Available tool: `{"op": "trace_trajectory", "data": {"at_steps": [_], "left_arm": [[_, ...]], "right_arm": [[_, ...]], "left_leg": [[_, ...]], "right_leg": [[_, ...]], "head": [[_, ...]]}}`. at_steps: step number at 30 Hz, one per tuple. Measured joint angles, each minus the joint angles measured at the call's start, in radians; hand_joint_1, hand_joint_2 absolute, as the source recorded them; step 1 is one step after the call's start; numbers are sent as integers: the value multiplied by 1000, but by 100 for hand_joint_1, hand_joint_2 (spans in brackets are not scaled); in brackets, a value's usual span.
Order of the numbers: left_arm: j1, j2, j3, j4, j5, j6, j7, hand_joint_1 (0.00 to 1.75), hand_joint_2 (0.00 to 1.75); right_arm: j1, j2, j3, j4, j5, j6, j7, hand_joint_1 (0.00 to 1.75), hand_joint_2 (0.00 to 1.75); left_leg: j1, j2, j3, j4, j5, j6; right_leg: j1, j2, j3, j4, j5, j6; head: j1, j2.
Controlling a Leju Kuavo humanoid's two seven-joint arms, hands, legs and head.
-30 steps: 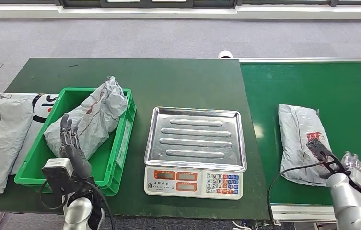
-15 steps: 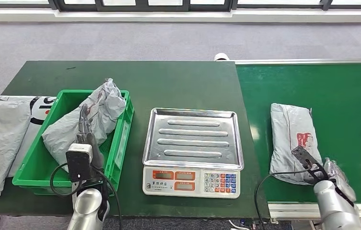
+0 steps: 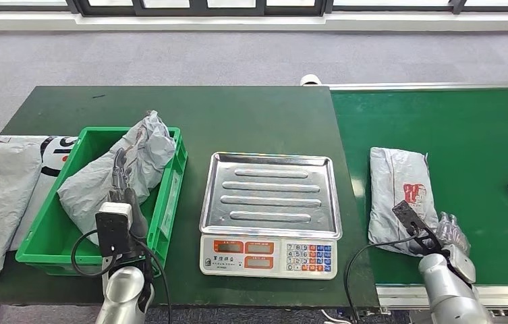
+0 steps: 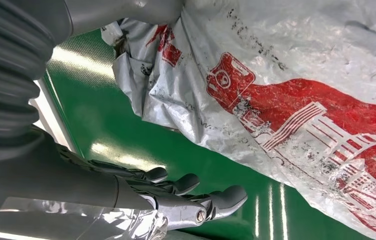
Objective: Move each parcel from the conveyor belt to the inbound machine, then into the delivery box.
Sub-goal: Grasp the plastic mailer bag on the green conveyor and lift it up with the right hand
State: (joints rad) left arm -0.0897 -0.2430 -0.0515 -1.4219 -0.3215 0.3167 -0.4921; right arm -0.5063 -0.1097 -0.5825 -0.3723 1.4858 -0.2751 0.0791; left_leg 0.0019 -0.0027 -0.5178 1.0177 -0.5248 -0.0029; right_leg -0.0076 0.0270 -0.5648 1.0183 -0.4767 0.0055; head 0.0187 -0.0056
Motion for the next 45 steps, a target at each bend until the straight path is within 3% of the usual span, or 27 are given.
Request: {"op": "trace_trajectory", "data": {"at_steps": [6,10,14,21,30,32,37,45], "left_arm": [[2,0,0,-3,0,2,0,0,0],[20,0,0,-19,0,10,-3,0,0],[47,2,0,-40,1,15,-15,0,0],[62,3,0,-47,15,19,-19,0,0],[68,3,2,-46,19,18,-17,0,0],[72,3,3,-46,19,17,-18,0,0],[73,3,3,-44,17,-1,-9,0,0],[69,3,3,-31,14,-13,0,0,0]], "right_arm": [[-1,10,0,-1,-2,-21,-6,0,175],[2,19,0,-19,-35,-146,-53,0,175],[24,45,0,-138,-133,-266,-123,0,175],[72,90,0,-336,-227,-277,-158,0,175],[77,108,5,-374,-243,-325,-169,0,175],[75,112,12,-372,-230,-301,-142,0,175],[53,98,23,-268,-146,-88,32,0,175],[28,74,35,-115,-107,4,68,0,175]], "left_leg": [[0,0,0,0,0,0],[-1,-1,-2,0,0,0],[-2,-7,1,0,4,1],[-2,-13,-3,0,5,1],[-2,-13,-4,0,5,1],[-2,-14,-4,0,5,1],[-2,-14,-4,0,5,1],[-2,-14,-4,0,5,1]], "right_leg": [[0,0,0,0,0,0],[-1,0,-1,0,0,0],[-2,-7,-4,0,0,0],[-2,-12,-7,0,0,0],[-2,-12,-7,0,0,0],[-2,-13,-7,0,0,0],[-2,-13,-8,0,0,0],[-2,-14,-8,0,0,0]], "head": [[0,0],[0,0],[0,0],[0,0],[0,0],[0,0],[0,0],[0,0]]}}
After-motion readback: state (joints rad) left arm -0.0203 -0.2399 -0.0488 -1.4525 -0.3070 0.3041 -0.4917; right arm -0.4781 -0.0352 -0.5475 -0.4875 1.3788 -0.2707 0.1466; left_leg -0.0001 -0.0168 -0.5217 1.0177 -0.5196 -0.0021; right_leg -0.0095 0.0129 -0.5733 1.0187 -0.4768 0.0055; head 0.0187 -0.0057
